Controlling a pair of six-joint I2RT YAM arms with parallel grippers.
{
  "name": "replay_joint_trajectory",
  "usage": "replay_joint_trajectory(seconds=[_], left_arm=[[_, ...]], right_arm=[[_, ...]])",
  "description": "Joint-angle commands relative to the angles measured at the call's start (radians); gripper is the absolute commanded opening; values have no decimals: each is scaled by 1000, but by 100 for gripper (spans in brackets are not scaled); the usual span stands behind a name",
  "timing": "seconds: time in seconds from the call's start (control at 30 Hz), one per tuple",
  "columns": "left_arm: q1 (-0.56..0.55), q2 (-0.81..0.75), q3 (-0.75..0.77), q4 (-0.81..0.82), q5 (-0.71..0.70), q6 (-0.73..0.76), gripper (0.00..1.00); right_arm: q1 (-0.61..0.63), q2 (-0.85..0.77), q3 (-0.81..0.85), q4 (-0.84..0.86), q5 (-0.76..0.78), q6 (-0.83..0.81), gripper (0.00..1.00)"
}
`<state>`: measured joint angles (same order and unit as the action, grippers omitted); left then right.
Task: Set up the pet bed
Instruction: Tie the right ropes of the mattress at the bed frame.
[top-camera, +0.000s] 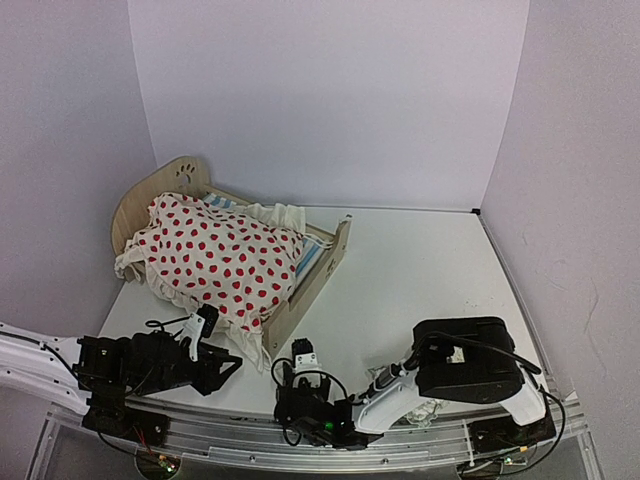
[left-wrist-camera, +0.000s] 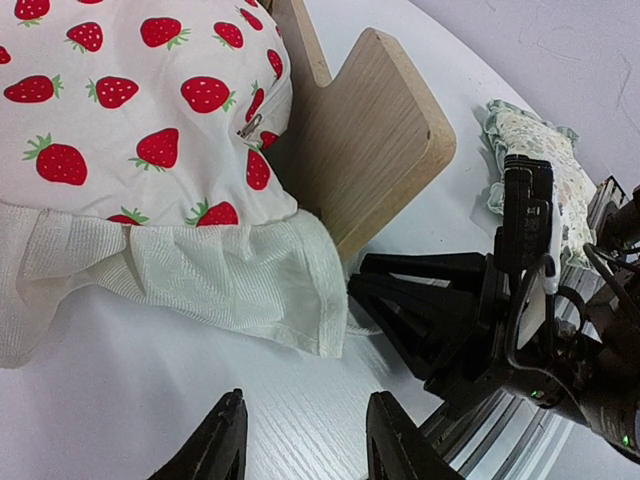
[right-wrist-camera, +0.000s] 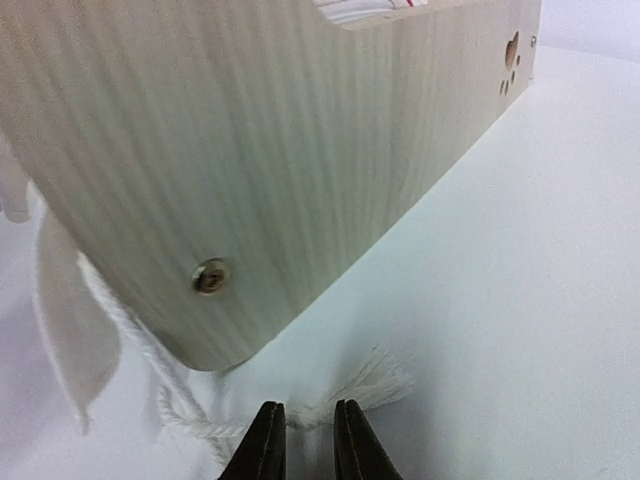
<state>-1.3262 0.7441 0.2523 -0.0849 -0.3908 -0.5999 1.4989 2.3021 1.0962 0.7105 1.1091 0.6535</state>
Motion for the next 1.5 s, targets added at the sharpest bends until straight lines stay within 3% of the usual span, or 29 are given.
replay_joint_trajectory(seconds=[0.0, 0.13, 0.3, 0.43, 0.67, 0.97, 1.23, 1.47], left_arm=[[-3, -24, -4, 31, -2, 12, 42], [-3, -20, -4, 32, -4, 11, 42], [-3, -9, -2, 33, -10, 13, 42], [-3, 42, 18, 72, -8, 55, 41], [-3, 273, 158, 124, -11, 124, 40], [-2, 445, 279, 174, -120, 164, 39], [13, 582, 372, 206, -91, 220, 21], [56, 678, 441, 248, -27, 248, 17]], right_arm=[[-38, -91, -89, 12, -22, 13, 20], [-44, -127, -133, 12, -91, -22, 26], [-47, -182, -147, 9, -326, -91, 51], [-30, -204, -163, -10, -415, -68, 58], [-25, -350, -299, -59, -331, -49, 61], [-25, -491, -402, -121, -279, -55, 61], [-25, -547, -440, -121, -310, -60, 61], [-25, -594, -479, -121, -296, -70, 61]])
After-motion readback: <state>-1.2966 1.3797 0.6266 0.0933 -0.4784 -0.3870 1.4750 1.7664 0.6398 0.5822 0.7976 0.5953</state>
